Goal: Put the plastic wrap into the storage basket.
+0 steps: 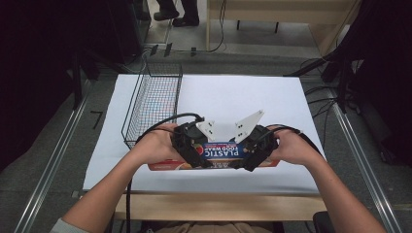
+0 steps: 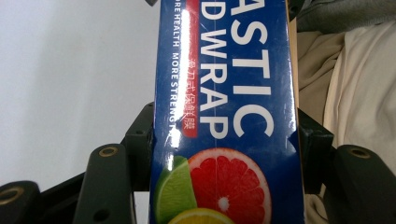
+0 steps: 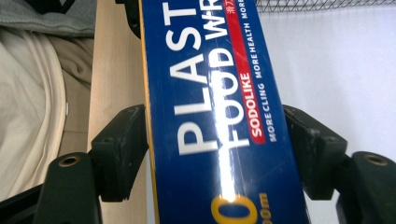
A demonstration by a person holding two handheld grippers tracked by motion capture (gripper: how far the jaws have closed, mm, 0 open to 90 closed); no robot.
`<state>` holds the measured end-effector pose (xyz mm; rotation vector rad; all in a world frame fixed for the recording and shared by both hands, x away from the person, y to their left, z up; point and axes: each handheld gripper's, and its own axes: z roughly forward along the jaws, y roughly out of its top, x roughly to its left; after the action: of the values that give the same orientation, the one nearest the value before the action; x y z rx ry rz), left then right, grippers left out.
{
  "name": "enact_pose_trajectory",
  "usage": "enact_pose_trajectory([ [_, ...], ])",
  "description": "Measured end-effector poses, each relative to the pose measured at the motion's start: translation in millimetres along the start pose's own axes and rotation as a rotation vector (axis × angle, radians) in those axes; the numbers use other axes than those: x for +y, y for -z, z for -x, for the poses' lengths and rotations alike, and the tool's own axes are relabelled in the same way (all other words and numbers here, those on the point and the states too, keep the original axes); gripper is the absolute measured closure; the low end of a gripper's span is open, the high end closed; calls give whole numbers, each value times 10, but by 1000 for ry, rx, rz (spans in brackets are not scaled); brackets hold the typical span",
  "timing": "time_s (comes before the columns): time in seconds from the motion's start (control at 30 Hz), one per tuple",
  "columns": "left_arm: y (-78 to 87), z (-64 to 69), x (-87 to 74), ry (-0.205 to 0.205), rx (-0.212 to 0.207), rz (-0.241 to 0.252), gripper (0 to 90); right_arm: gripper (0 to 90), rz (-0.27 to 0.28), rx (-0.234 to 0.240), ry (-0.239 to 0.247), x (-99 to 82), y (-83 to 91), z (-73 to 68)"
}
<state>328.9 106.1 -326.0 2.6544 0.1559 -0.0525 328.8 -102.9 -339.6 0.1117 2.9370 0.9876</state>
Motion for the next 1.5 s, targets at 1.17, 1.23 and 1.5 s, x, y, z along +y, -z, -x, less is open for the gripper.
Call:
enact_pose_trajectory([
  [1.17,105,-133,-256,96,62,-2,406,246,110,-76,-120,-421,527,218],
  [1.23,128,-149,-273,111,70,5,406,245,124,-93,-134,-470,576,229],
  [1.5,237,-228,-324,185,106,26,407,246,138,-138,-191,-653,667,261],
])
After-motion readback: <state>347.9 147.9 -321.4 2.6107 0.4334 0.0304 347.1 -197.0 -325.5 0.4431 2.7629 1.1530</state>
